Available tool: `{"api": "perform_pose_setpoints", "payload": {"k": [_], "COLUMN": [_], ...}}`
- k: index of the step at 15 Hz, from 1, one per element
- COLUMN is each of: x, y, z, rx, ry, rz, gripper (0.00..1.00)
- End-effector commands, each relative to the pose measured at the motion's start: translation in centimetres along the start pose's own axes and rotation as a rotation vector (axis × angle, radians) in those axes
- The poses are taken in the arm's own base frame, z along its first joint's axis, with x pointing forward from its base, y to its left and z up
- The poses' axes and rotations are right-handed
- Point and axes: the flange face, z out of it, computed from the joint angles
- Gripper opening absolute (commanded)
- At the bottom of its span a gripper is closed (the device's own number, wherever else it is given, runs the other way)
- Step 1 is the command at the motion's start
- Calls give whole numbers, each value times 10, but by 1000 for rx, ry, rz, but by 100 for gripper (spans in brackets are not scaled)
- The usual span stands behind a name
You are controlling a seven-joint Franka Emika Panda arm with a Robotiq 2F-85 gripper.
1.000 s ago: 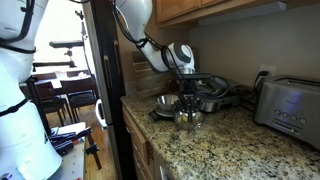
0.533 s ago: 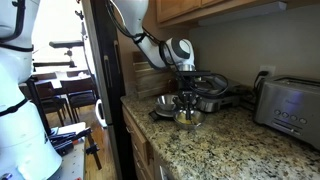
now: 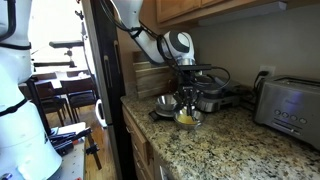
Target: Scoop some contents from the bowl to the left and put them in the bowl to the right.
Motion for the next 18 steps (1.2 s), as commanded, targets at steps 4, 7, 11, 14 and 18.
{"api": "perform_pose_setpoints", "payload": {"k": [4, 7, 11, 14, 18], "x": [-26, -27, -15, -1, 19], "y": [-15, -20, -30, -43, -58], "z": [-31, -47, -69, -83, -91], "rx": [-50, -72, -97, -117, -150], "ry": [60, 64, 76, 77, 62], "rz": [-8, -35, -109, -166, -202], "gripper": [4, 4, 4, 4, 4]}}
